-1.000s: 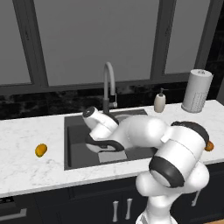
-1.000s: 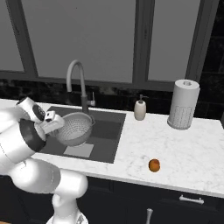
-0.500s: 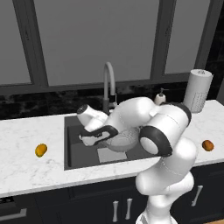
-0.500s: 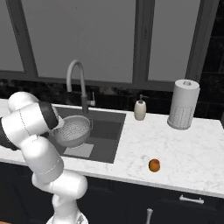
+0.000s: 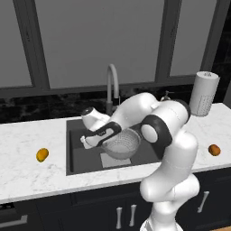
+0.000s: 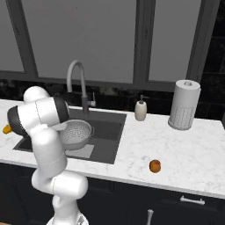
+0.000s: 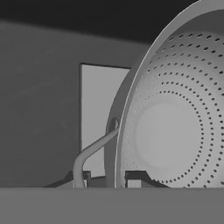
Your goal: Put the colander in the sink, put the mango, peach in the colander, and turn on the sink faucet and pour water over the colander.
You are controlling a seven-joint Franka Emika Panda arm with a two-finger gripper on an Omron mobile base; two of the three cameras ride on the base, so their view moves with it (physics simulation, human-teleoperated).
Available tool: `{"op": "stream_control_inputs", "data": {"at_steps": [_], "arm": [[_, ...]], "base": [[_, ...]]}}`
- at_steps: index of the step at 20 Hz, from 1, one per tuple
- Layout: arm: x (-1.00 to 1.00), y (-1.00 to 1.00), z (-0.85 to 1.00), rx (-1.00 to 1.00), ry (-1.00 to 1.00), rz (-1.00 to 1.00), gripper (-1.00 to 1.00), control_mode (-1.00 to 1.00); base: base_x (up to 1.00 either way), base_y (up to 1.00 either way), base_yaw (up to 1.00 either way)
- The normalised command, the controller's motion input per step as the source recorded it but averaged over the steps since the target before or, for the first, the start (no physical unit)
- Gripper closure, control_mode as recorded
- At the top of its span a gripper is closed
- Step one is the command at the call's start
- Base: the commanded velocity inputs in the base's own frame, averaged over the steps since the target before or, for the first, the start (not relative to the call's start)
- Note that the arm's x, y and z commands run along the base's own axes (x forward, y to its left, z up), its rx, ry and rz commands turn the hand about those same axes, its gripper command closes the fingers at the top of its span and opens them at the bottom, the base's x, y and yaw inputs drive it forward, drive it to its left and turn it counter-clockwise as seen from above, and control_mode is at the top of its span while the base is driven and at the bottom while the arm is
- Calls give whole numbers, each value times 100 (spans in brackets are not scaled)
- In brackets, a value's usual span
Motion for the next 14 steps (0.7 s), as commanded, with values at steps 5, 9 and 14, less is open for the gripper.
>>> {"op": "stream_control_inputs", "data": {"at_steps": [5,9,14], "arm": [[28,0,-23,6,0,0,100,-100],[31,0,-22,0,0,0,100,-100],[23,5,-29,0,0,0,100,-100]], "base": [[0,0,0],[0,0,0],[0,0,0]]}}
